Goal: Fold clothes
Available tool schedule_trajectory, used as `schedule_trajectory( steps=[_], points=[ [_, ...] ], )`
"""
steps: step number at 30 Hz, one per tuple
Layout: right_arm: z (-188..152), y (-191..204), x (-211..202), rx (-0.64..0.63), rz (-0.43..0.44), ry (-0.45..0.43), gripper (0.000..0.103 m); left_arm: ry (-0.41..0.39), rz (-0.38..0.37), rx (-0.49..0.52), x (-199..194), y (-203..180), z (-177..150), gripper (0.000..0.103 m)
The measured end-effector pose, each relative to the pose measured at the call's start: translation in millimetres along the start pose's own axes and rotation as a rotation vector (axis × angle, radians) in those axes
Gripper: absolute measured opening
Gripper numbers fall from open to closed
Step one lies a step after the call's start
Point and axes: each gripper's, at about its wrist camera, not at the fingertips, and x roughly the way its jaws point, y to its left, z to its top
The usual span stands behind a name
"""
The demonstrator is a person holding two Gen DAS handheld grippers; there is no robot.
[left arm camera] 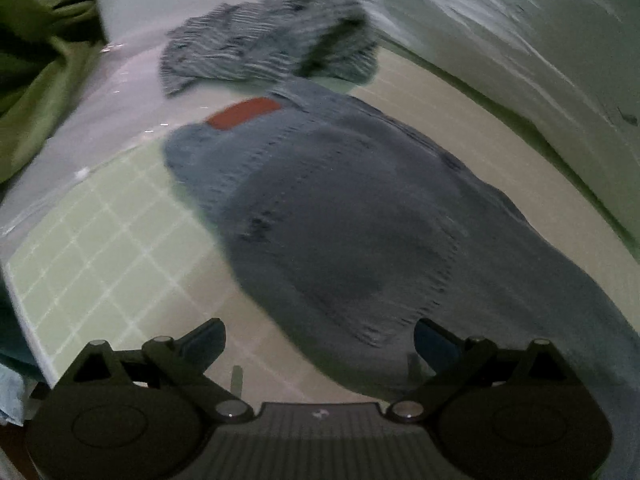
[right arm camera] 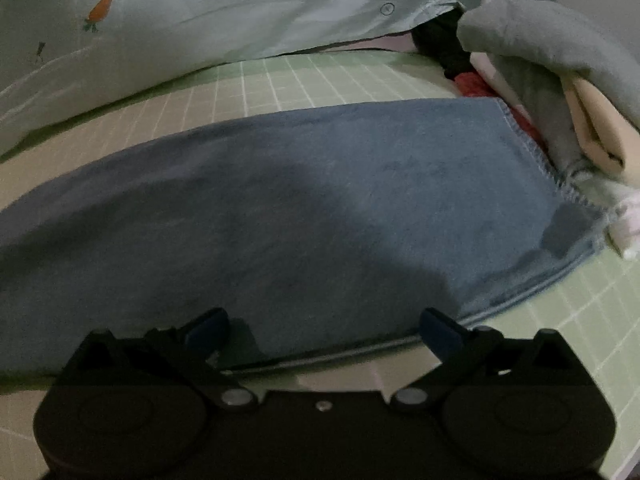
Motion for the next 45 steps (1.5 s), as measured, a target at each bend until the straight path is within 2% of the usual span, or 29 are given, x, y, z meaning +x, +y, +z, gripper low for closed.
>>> schedule_trajectory(
  steps=[6,14,20,22,23,24,25,26,27,30,34,35,37,39,42,45],
  points=[
    [-12,32,-12,-0.003,-0.006,0.004,0.103,0.001,-0.031,-0.063,11,32,18,0.1],
    [-14,68,-33,0.051,0.001,-0.004,0.103,0.012,-0.071,-0.099,48,59,61,0.1],
    [-9,89,-45,0.064,-0.046,-0.01,0.103,0.015,-0.117,-0.182,74,78,84,0.1],
    [-7,96,-46,0.052,-0.063,-0.001,0.103,0.001,-0.135,-0.197,79,84,90,0.097],
    [-6,99,-47,0.047,-0.07,0.002,0.103,-0.004,-0.143,-0.207,80,86,92,0.09],
    [-5,103,-48,0.041,-0.074,0.002,0.103,-0.007,-0.15,-0.218,81,87,94,0.079],
    [-4,106,-48,0.034,-0.075,0.002,0.103,-0.011,-0.157,-0.229,82,89,96,0.076],
    [-2,108,-49,0.027,-0.076,0.002,0.103,-0.015,-0.162,-0.241,82,89,97,0.054],
    [-1,111,-50,0.019,-0.079,0.002,0.103,-0.019,-0.166,-0.255,81,89,98,0.043],
    [1,120,-52,0.01,-0.091,0.004,0.103,-0.041,-0.173,-0.297,78,92,100,0.034],
    [1,128,-58,0.019,-0.098,-0.008,0.103,-0.071,-0.167,-0.327,78,107,107,0.029],
    [0,130,-60,0.019,-0.1,-0.014,0.103,-0.089,-0.141,-0.318,77,111,110,0.024],
    [-4,131,-64,0.025,-0.106,-0.018,0.103,-0.127,-0.096,-0.282,73,117,119,0.024],
    [-10,129,-67,0.043,-0.113,-0.016,0.103,-0.17,-0.086,-0.255,67,121,124,0.023],
    [-19,121,-69,0.069,-0.125,-0.004,0.103,-0.218,-0.123,-0.19,52,114,128,0.023],
    [-24,108,-69,0.107,-0.131,0.004,0.103,-0.3,-0.151,-0.071,29,91,122,0.023]
  ],
)
